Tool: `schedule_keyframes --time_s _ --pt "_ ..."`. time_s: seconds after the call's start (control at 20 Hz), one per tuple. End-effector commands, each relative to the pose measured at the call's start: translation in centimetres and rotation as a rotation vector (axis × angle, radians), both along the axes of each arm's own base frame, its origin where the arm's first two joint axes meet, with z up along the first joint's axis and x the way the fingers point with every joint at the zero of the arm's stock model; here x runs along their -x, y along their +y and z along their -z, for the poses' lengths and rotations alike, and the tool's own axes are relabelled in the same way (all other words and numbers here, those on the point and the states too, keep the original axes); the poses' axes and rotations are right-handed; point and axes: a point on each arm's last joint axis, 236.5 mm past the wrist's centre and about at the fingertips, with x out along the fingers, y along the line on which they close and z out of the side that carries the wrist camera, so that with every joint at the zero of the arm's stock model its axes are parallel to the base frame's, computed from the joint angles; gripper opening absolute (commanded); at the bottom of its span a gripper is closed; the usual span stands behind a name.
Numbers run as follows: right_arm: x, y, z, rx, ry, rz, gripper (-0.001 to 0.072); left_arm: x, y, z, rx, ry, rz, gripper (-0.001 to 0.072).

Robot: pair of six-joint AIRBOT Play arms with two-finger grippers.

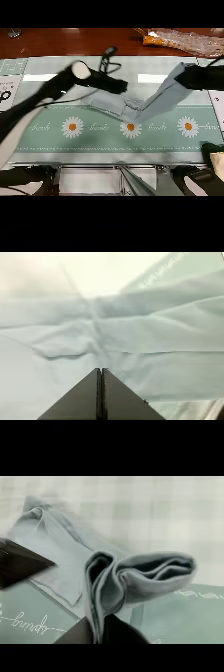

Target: Fold the shirts.

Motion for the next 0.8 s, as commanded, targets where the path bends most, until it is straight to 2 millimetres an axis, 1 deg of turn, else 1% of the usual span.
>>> schedule_keyframes --time_s 0.0,0.05,0.1,0.15,0.25,0.3,0.35,0.4,0.5,0.6,0.75 --pt "-3.5 5.8 2.0 -0.016 -0.043 -0.07 0.0013 -2.0 10.8 -8.9 -0.116 -0.243 -0.145 0.0016" --pt "-4.7 8.1 2.9 -0.047 -0.049 -0.087 0.0013 -2.0 13.7 -11.5 -0.127 -0.295 -0.204 0.0016" --pt "-5.6 10.4 4.3 -0.075 -0.04 -0.1 0.0013 -1.8 16.2 -13.7 -0.129 -0.335 -0.255 0.0017" --pt "-6.2 12.4 5.9 -0.094 -0.018 -0.116 0.0013 -1.3 18.5 -15.7 -0.125 -0.368 -0.303 0.0017" --pt "-6.8 16.6 9.4 -0.133 0.03 -0.144 0.0014 0.4 22.0 -18.2 -0.132 -0.403 -0.368 0.0017" --pt "-7.0 18.5 10.7 -0.151 0.037 -0.155 0.0014 1.4 23.2 -18.9 -0.141 -0.406 -0.386 0.0017" --pt "-7.3 20.2 11.7 -0.178 0.038 -0.158 0.0013 2.5 24.1 -19.4 -0.151 -0.405 -0.395 0.0017" --pt "-7.6 21.7 12.5 -0.213 0.036 -0.147 0.0014 3.6 24.6 -19.6 -0.161 -0.398 -0.394 0.0017" --pt "-8.5 23.9 13.4 -0.273 0.012 -0.115 0.0014 5.6 24.7 -19.7 -0.176 -0.383 -0.374 0.0017" --pt "-9.6 25.0 13.9 -0.324 -0.009 -0.07 0.0013 6.9 24.7 -20.0 -0.183 -0.379 -0.358 0.0018" --pt "-10.5 25.3 14.9 -0.357 -0.007 -0.023 0.0014 7.8 24.7 -20.1 -0.186 -0.38 -0.35 0.0017"
